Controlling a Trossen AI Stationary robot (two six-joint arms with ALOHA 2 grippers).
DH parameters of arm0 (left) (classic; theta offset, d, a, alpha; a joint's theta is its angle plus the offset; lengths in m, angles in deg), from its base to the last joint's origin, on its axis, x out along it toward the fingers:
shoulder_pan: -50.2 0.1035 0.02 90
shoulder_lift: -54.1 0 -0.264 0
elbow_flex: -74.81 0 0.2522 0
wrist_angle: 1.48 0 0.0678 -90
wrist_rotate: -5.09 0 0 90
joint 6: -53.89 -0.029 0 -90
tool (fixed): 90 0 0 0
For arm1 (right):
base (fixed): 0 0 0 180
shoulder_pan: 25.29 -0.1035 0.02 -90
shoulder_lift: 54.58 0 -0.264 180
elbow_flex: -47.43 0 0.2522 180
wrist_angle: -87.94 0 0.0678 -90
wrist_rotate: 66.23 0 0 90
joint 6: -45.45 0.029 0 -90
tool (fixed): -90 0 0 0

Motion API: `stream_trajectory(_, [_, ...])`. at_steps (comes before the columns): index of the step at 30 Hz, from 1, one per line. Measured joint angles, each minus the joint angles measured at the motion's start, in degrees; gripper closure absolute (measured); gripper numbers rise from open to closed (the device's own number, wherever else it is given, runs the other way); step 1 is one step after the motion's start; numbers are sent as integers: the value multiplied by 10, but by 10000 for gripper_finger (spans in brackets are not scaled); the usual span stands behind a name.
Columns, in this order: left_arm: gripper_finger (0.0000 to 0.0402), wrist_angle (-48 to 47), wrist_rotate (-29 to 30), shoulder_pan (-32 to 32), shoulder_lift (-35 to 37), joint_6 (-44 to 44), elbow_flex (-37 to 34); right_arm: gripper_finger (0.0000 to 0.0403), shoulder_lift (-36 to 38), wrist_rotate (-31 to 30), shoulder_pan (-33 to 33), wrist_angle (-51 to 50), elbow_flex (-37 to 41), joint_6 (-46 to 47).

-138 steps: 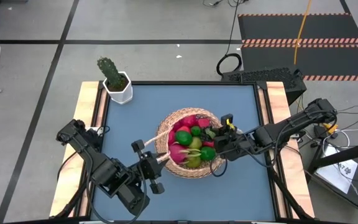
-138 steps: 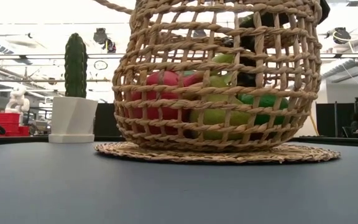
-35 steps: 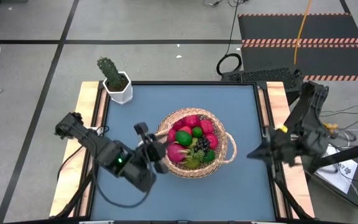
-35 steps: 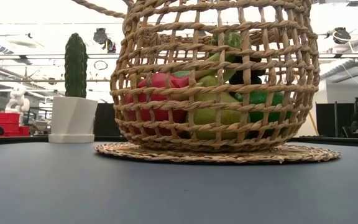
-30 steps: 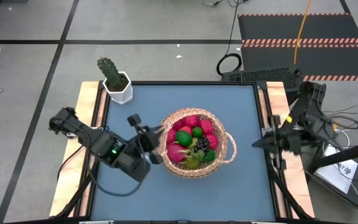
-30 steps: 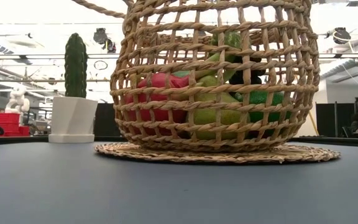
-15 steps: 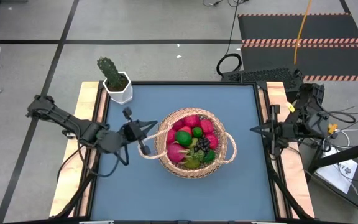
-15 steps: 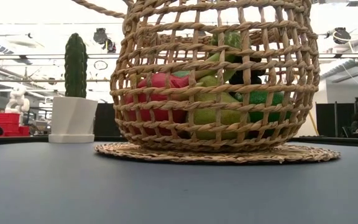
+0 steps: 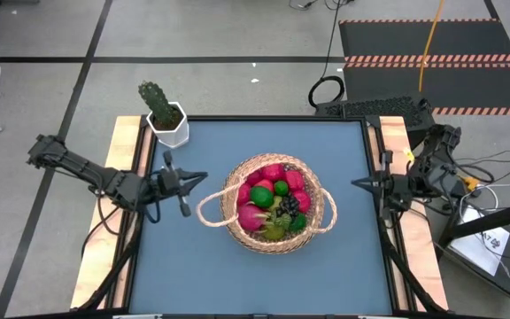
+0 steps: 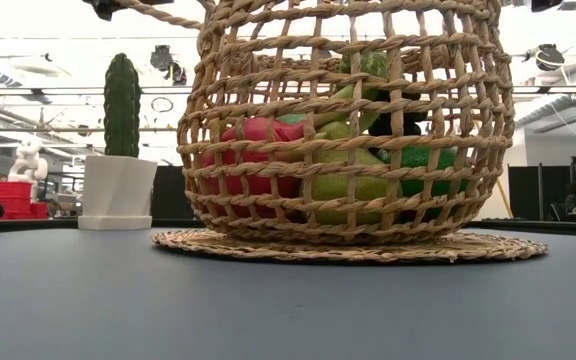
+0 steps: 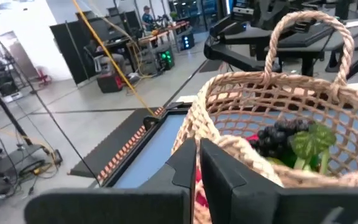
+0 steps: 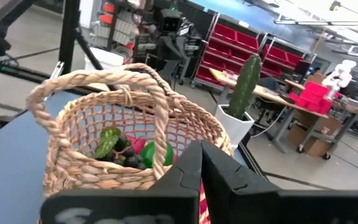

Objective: Build produce basket
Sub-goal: Return to Home Position

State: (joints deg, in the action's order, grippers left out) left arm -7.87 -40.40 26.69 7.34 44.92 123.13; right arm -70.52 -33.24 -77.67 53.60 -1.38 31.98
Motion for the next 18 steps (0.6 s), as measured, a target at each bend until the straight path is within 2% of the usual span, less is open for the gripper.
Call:
stream_trajectory(5, [376,1,8,0,30,-34,-27,403,20,2,11,20,26,2])
stream_trajectory(9, [376,-2,47,0,34,-68,-29,403,23,2,14,23,37,0])
stream_trajectory(13, [376,-12,91,9,35,-20,-29,403,23,3,14,23,47,6])
stream_trajectory(15, [377,-47,72,26,35,-13,-29,403,23,3,14,23,51,7])
stream_trajectory(18, [390,-76,-19,57,42,-9,-30,403,23,3,14,24,59,11])
